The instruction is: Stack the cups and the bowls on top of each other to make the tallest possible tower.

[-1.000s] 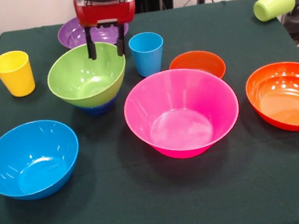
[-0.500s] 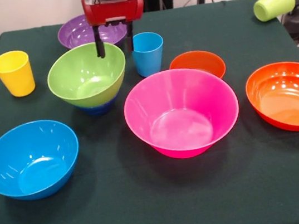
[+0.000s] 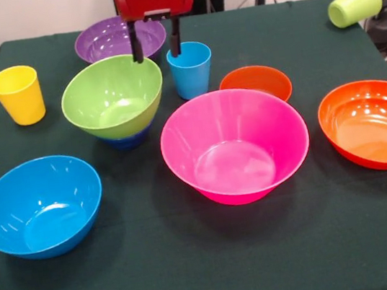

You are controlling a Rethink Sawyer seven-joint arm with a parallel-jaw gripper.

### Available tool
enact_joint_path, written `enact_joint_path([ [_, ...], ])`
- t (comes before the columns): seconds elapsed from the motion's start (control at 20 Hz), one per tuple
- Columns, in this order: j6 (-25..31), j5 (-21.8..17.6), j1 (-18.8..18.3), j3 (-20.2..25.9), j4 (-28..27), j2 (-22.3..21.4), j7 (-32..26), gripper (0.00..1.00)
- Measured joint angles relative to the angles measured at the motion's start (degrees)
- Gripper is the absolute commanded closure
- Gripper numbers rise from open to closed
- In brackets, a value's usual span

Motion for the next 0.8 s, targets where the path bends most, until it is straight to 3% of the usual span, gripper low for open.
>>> enact_joint_path([
  [0.4, 1.2, 2.1, 1.8, 0.3, 0.1, -1.1, 0.0, 0.0],
  [0.8, 1.8, 4.4, 6.8, 0.3, 0.1, -1.1, 0.0, 0.0],
])
